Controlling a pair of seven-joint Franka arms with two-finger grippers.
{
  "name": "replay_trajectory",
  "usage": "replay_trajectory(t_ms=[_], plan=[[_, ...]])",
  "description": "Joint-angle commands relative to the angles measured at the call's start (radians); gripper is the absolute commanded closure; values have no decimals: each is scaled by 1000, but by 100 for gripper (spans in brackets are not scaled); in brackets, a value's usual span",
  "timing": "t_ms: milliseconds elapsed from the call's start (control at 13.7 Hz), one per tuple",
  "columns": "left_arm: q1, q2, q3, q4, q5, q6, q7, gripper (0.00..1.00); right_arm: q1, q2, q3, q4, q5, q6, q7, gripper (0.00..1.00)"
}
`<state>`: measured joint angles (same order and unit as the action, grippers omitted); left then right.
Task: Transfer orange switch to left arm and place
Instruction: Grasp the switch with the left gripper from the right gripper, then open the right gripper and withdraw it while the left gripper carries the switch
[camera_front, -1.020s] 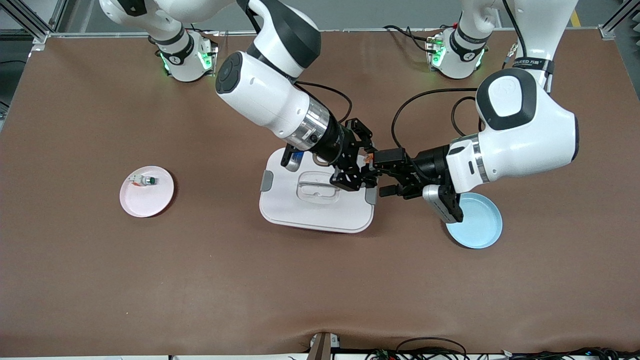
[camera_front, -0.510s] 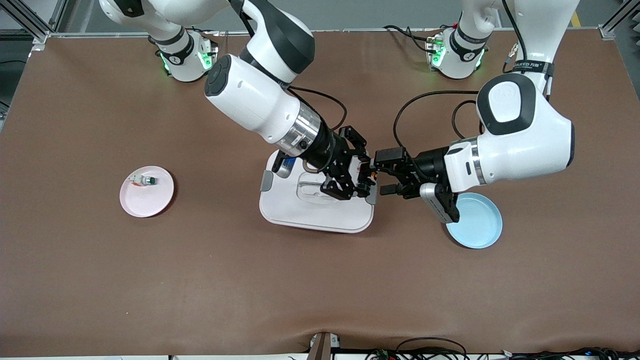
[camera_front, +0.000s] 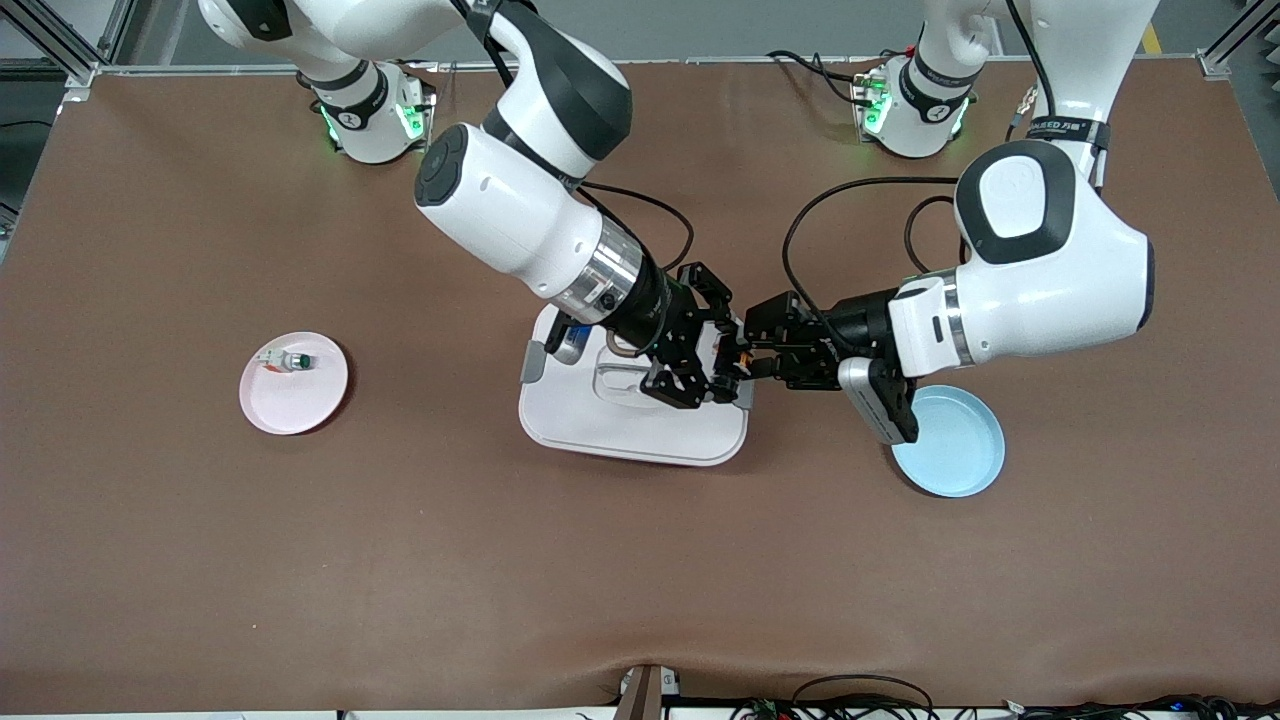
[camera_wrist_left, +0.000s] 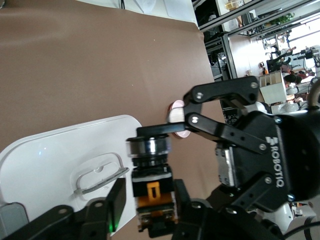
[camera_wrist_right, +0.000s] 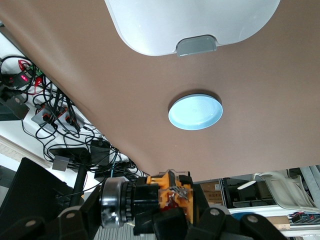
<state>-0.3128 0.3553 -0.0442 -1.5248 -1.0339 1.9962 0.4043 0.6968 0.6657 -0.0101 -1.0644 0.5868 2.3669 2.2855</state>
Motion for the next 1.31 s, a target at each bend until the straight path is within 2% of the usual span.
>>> replay_trajectory(t_ms=[0,219,292,364,437,656,729,1020,1239], plan=[[6,2,4,-17,0,-7,53,100,-8,8,7,53,11,-3,3,100],[8,2,6,-17,0,-7,54,100,-7,8,9,53,11,-3,6,100],[8,1,6,-18,1,-7,54,100,-7,8,9,53,11,-3,8,83],[8,1,6,-18,2,-7,54,100,-4,8,7,52,10,-3,8,18],[8,1,7,-17,2,-8,54,100,-3,8,5,52,10,-3,8,0],[12,-6,13,-17,3,-13,50,100,-7,8,5,52,10,-5,2,0],[43,-13,13,-15,5,-57,48,100,-11,5,5,52,2,-14,-3,0],[104,-88,13,-14,136,-175,27,100,-54,-1,5,52,-16,-113,-98,0],[145,-148,13,-11,231,-267,15,100,-98,-9,4,52,-16,-240,-234,0]])
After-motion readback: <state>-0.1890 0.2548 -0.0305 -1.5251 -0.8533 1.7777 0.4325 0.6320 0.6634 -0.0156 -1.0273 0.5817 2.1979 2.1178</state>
